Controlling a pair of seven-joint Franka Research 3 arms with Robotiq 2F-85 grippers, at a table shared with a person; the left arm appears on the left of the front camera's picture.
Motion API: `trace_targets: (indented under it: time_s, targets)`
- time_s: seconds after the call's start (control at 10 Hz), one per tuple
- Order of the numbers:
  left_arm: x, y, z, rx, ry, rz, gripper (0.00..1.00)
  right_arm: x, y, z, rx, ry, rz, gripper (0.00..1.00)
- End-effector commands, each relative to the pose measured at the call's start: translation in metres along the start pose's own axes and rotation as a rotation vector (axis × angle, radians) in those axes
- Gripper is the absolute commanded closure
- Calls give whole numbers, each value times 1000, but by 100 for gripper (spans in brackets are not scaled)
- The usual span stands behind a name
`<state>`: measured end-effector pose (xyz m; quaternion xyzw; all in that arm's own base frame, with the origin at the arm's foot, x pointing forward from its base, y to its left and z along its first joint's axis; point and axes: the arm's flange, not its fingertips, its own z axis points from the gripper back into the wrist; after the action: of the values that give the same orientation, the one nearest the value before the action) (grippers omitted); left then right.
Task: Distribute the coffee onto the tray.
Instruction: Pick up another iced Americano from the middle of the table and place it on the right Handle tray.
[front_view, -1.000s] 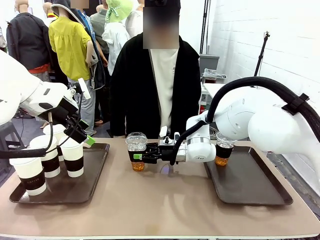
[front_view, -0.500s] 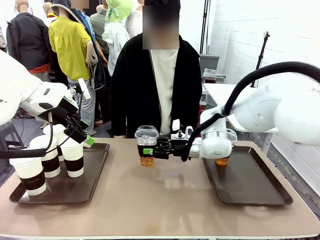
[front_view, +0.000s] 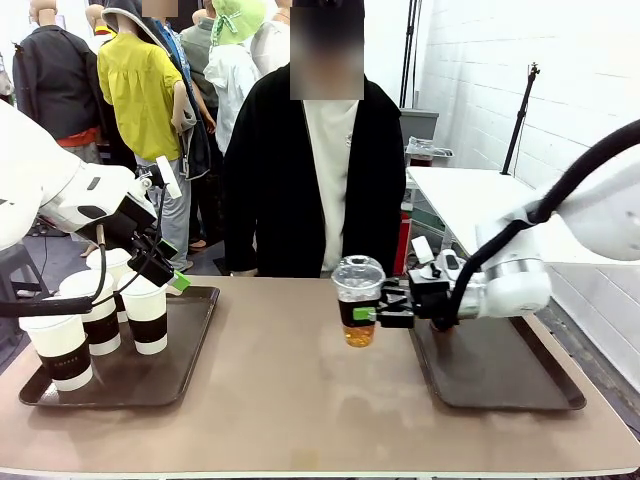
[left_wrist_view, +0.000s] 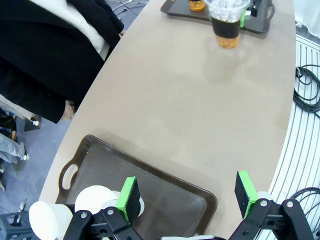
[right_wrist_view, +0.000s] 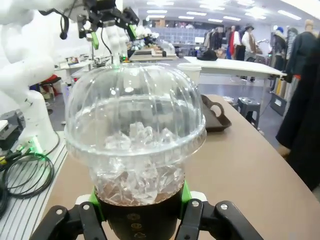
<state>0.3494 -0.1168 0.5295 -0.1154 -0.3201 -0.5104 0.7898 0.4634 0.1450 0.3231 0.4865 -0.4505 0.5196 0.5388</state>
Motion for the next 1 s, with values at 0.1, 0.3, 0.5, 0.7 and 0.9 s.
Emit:
trace_targets:
  time_s: [0.1, 0.3, 0.5, 0.7, 0.9]
  targets:
    - [-2, 2, 0, -20, -12, -11, 0, -5, 14, 32, -71, -54, 7, 38]
    - [-2, 2, 0, -20, -12, -11, 0, -8, 8, 33, -61, -7, -11, 38]
    - [-2, 2, 0, -20, -12, -11, 0, -8, 8, 33, -61, -7, -11, 38]
    - [-2, 2, 0, -20, -12, -11, 0, -14, 10, 37, -68, -6, -18, 38]
    - [-2, 2, 0, -20, -12, -11, 0, -16, 9, 61, -117, 13, -16, 38]
